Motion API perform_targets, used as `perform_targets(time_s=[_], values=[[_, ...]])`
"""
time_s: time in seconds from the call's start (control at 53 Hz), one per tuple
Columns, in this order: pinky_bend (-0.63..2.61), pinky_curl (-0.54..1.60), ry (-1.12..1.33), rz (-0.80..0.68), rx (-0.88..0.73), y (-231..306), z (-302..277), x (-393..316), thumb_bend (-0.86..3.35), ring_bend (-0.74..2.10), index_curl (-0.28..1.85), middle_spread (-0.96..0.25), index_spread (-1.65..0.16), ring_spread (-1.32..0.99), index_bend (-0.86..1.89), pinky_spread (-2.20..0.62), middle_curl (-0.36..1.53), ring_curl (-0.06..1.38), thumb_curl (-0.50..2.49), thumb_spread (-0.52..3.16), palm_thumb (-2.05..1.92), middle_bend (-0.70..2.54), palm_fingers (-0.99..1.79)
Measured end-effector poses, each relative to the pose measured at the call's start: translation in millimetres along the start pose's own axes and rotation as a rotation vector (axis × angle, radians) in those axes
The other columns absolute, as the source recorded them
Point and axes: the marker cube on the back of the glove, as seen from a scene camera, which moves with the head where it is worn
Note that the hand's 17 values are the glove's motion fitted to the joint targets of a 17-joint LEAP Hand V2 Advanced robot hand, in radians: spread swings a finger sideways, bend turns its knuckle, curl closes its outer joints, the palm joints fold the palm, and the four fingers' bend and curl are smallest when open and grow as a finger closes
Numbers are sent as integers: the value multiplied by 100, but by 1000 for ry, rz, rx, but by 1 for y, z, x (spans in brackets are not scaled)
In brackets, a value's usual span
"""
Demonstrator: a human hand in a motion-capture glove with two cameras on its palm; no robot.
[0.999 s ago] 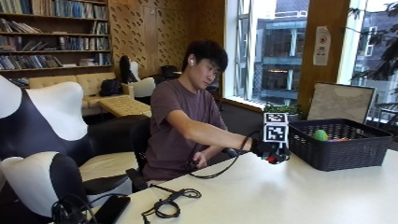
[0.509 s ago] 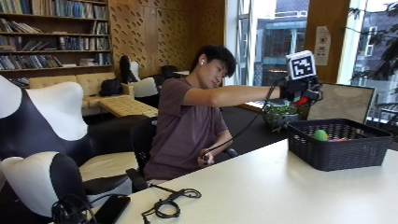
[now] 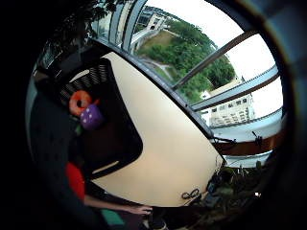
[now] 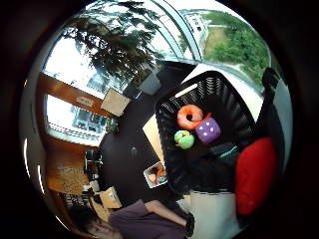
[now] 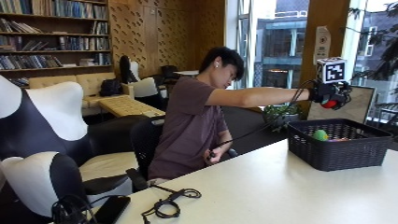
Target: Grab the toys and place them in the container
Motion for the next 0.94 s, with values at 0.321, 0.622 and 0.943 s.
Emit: perform_targets(time_s=[0.321,0.622,0.943], values=[[118,57,59,62,-102,-18,38,-33,7,126,91,-21,-23,-33,57,-32,76,60,102,62,54,84,44],[82,39,-39,-53,-203,-17,61,-49,-4,43,51,-8,-28,-4,11,-2,43,30,65,123,-3,11,-33],[69,34,-26,-52,-205,-14,56,-42,-3,30,38,-4,-26,0,11,1,31,28,46,137,-3,10,-24]])
